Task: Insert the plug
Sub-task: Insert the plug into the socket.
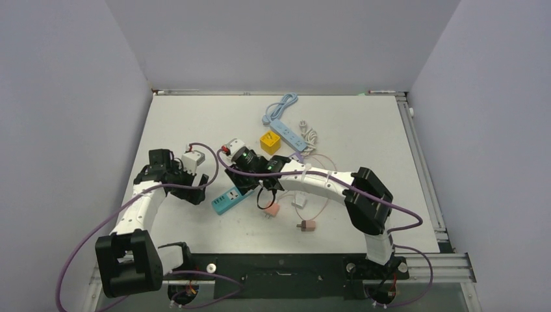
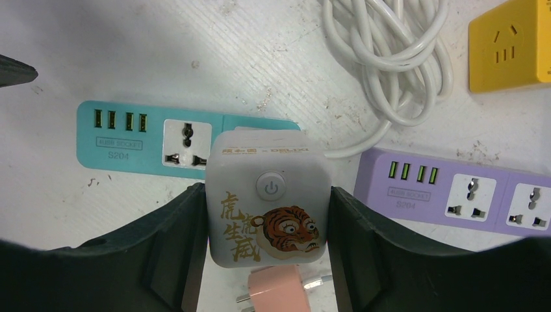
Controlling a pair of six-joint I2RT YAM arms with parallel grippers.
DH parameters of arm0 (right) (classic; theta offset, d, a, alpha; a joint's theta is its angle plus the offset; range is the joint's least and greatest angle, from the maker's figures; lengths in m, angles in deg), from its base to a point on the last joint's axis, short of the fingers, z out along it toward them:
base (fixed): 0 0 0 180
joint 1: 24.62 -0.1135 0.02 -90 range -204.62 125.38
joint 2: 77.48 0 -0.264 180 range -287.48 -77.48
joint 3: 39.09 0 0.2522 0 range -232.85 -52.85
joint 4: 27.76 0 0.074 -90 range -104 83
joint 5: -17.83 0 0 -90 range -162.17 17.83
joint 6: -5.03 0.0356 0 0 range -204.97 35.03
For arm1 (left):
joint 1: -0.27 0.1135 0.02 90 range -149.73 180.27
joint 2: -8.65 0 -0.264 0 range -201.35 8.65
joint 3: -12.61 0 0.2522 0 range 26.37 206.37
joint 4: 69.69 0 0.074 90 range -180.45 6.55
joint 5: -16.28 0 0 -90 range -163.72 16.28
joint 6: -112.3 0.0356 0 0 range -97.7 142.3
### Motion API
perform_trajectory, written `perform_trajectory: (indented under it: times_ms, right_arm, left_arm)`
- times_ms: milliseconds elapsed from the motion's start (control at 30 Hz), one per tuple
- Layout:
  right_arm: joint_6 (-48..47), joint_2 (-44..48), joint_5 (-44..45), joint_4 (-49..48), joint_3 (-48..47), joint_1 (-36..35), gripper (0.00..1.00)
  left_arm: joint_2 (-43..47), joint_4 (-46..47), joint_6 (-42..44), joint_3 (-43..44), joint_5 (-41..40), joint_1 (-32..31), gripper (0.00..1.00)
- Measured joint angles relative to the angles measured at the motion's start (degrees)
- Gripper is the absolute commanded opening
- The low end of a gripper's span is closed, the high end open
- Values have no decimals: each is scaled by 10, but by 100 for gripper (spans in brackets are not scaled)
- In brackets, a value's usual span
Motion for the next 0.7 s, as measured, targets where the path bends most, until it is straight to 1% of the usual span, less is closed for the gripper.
perform_trajectory:
  times_ms: [400,700]
  right_arm:
    - [0,0,-10,8,-9,0,5]
    - [0,-6,-10,16,-37,0,5]
  left_arm:
    - [11,0,4,0,8,0,96]
    - [6,-3,-1,0,8,0,96]
